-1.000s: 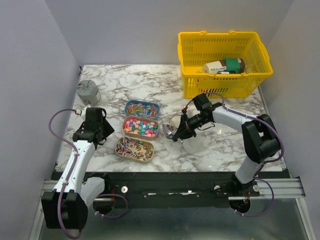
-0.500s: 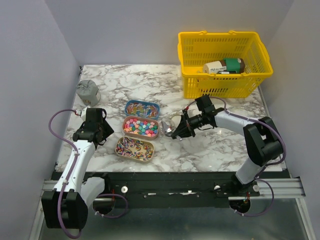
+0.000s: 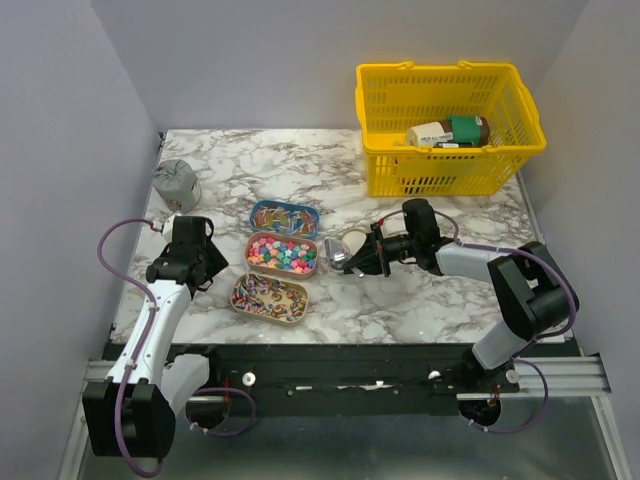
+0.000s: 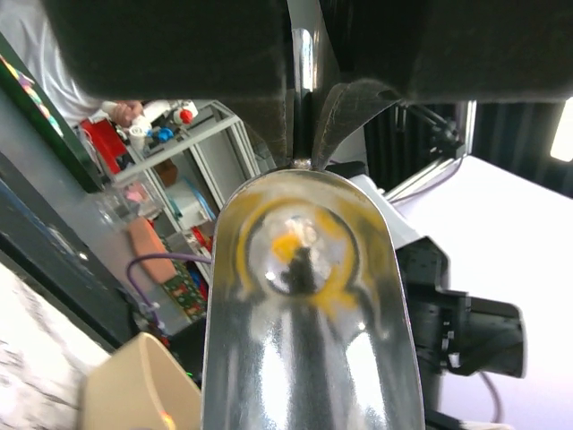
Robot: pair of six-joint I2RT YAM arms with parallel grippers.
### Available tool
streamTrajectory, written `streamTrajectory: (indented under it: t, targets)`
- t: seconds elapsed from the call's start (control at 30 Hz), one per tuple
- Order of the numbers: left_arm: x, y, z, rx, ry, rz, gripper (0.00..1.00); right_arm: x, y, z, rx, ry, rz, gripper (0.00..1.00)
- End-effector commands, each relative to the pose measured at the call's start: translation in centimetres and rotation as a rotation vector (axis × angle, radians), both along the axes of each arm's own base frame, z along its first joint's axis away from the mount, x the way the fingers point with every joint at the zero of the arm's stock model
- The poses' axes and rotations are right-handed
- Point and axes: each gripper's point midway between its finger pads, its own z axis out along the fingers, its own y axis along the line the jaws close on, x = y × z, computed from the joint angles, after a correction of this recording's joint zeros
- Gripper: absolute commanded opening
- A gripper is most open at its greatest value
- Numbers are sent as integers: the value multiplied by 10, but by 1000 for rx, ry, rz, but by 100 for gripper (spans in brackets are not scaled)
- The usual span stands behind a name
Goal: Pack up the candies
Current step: Place the fake candies in the packing bottle.
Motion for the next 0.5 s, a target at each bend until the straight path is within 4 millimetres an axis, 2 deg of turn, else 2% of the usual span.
streamTrajectory:
  t: [0.0,0.1,0.13,0.17,0.3,0.33,0.37,0.4,0.43,0.47]
  targets:
    - [3,2,6,18,-22,4,61,16,5,22,72,-75,-44,1]
    - [3,2,6,15,-24,1,60,16,5,26,49,-103,-28,1]
    - [3,1,6,13,-25,0,60,15,4,23,40,-161,-13,1]
    - [3,1,6,12,-25,-1,61,11,2,21,4,-128,-5,1]
    - [3,0,8,8,-33,-4,61,14,1,27,-45,-231,11,1]
    - [4,0,8,8,-34,-6,61,14,0,26,-55,-291,26,1]
    - [4,0,9,6,-37,-7,61,9,-3,22,-92,-262,39,1]
    - [4,-1,8,5,-35,-8,60,12,-4,20,-123,-293,34,1]
    - [5,-1,9,5,-39,-12,61,14,-3,23,-129,-379,56,1]
    - [6,-3,11,-1,-43,-20,62,9,-5,22,-158,-380,76,1]
